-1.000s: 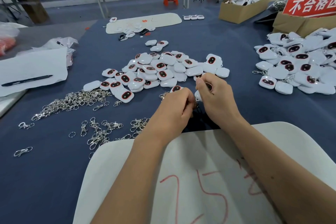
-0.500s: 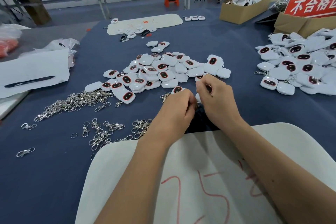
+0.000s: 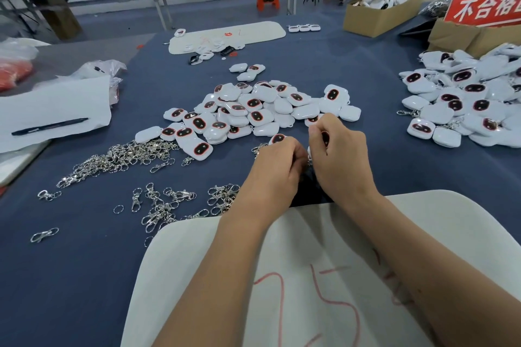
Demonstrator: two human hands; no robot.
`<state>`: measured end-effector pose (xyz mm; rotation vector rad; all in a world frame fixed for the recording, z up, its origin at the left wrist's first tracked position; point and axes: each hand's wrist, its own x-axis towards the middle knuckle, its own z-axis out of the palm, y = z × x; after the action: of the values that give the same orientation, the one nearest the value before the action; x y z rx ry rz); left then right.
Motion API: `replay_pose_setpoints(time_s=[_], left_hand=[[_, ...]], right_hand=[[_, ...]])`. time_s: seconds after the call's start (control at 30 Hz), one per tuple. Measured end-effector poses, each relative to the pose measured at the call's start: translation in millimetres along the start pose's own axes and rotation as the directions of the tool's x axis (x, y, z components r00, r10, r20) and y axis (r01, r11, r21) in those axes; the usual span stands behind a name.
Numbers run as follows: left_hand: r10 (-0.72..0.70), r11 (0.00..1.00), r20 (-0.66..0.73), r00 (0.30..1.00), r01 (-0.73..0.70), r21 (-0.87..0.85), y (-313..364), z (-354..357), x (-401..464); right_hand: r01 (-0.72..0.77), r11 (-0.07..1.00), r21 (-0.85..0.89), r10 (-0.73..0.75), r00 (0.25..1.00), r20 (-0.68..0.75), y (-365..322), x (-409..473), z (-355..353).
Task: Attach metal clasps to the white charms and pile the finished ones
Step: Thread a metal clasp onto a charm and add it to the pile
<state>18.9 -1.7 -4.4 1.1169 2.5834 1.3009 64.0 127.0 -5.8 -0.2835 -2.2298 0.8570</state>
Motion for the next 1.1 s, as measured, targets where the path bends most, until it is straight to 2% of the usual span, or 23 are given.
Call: replay_pose_setpoints(time_s=[0.07,0.17,0.3,0.43,0.53,0.8,1.1], left_hand=[[0.026,1.0,-0.014,1.0,-0.026,-0.003,-0.9,1.3,-0.3],[0.088,0.996,-0.074,0.993,-0.09,-0.026,-2.0,3.4,-0.5],[0.137,0.982,-0.145,0.98,-0.153,-0.107,-4.2,5.6,2.4],[0.162,0.973,-0.168,0.972,-0.186,-0.139,-6.1,5.4,1.9],[0.205,0.97,-0.242,0.948,-0.23,-0.08,-6.6,4.5,4.7],[0.265,0.959,-0.286,0.921,-0.284,-0.027,-4.0,2.6,4.6],[0.158,0.982,-0.311,0.937,-0.181,-0.046,-4.6,7.3,6.0]], right_hand=[[-0.018,1.0,0.014,0.018,1.0,-0.022,0.4,0.4,-0.4],[-0.132,0.986,0.105,0.136,0.99,-0.032,3.4,2.8,-1.4],[-0.292,0.926,0.241,0.291,0.956,0.04,8.0,6.9,-4.1],[-0.37,0.858,0.356,0.363,0.928,0.09,7.5,9.9,-6.1],[-0.394,0.832,0.391,0.377,0.918,0.123,6.4,9.8,-6.5],[-0.395,0.82,0.415,0.367,0.918,0.15,11.0,8.3,-3.8],[-0.374,0.832,0.41,0.347,0.927,0.142,11.6,6.8,-3.7]])
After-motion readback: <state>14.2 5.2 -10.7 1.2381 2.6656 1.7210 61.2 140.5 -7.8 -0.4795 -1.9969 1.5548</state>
